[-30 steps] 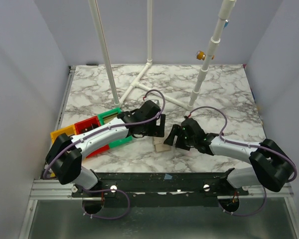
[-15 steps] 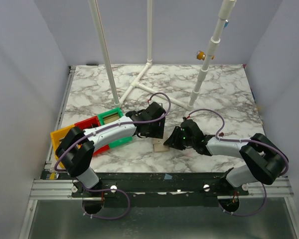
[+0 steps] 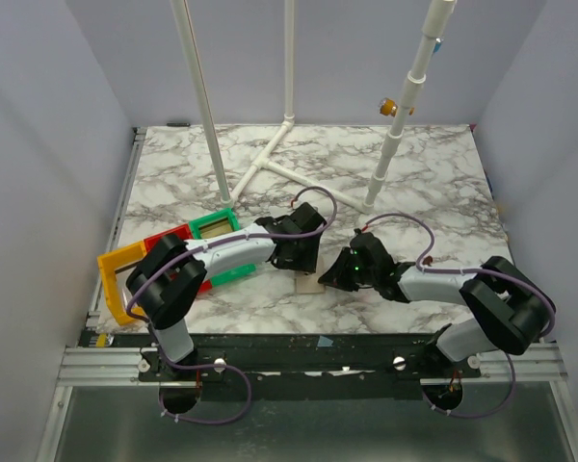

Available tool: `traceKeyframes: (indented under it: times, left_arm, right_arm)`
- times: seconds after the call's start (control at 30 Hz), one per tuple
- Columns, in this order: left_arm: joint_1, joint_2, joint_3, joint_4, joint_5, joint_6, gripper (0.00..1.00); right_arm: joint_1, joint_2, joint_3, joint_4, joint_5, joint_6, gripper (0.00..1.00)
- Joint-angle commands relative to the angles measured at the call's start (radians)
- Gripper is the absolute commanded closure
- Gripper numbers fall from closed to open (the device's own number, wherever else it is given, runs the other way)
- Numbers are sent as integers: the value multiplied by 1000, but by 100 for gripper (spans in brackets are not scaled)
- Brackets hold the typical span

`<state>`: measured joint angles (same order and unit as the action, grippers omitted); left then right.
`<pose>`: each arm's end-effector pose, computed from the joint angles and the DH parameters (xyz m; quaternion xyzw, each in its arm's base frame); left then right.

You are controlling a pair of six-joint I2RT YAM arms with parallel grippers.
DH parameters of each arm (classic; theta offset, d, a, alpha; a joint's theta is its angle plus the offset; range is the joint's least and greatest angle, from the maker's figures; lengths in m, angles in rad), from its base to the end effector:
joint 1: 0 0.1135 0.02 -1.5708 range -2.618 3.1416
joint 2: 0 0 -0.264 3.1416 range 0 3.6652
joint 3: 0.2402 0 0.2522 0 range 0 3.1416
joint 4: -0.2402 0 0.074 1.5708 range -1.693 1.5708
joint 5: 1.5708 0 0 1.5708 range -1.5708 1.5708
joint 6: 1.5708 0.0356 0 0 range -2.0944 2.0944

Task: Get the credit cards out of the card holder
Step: Open the card holder at the center of the board.

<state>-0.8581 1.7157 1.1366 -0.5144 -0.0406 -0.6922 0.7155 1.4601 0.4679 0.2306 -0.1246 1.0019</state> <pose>0.2275 -0.2611 0.1936 0.0757 0.9685 -0.1513 0.1826 0.1889 0.1701 0.1282 0.1067 0.9116 0.3348 0.2134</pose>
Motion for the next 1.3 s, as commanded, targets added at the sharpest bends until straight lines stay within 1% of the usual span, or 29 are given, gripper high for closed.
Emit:
traceKeyframes:
  times: [0.0, 0.17, 0.33, 0.47, 0.67, 0.8, 0.87, 0.93, 1.07, 1.27]
  left_arm:
    - [-10, 23, 13, 21, -6, 12, 47]
    - [-21, 48, 27, 3, -48, 19, 48]
    - [-44, 87, 64, -45, -123, 28, 48]
    - [-55, 106, 79, -65, -148, 28, 49]
    - [-65, 117, 76, -83, -188, 27, 59]
    - [-65, 106, 70, -92, -208, 29, 71]
    - [-65, 95, 68, -94, -216, 35, 78]
    - [-65, 82, 71, -97, -221, 42, 89]
    - [-65, 64, 74, -97, -217, 53, 100]
    - [-62, 29, 70, -105, -220, 63, 100]
  right_arm:
    - [-1, 35, -40, -27, -11, 4, 87]
    - [-1, 35, -45, -21, -12, 7, 87]
    - [-1, 41, -44, -14, -14, 6, 90]
    - [-1, 52, -46, -6, -15, 8, 93]
    - [-1, 62, -55, -3, -8, 16, 97]
    - [-1, 73, -51, -28, 11, 21, 99]
    - [-1, 76, -49, -37, 16, 21, 99]
    - [-1, 77, -51, -41, 21, 23, 99]
    - [-1, 80, -45, -58, 29, 19, 99]
    - [-1, 74, -35, -96, 56, 9, 99]
